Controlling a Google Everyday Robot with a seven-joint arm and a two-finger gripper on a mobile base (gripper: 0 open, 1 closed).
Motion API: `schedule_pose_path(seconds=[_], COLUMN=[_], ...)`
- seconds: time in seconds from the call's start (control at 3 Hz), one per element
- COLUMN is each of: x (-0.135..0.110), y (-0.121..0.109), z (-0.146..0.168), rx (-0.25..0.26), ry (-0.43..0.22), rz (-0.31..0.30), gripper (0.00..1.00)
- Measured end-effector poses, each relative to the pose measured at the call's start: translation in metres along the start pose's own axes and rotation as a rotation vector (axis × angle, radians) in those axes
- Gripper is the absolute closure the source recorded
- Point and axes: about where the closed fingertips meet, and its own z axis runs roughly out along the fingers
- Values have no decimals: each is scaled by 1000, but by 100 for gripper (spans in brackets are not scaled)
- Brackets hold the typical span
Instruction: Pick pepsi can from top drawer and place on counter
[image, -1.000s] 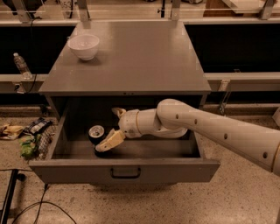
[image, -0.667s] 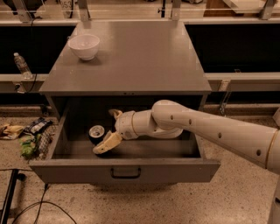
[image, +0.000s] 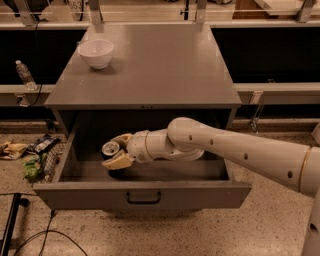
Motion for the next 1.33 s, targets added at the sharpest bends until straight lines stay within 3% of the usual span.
schedule_pose_path(seconds=[0.33,0.67,1.0,1.33], x=[-3,-24,-52,-107], y=[6,14,8,-2], z=[3,-25,-81,-147], rx=[-22,-30,41,73], ry=[-18,-77,-110,-157], rz=[-36,-81,-121,-179], gripper=[65,96,100,100])
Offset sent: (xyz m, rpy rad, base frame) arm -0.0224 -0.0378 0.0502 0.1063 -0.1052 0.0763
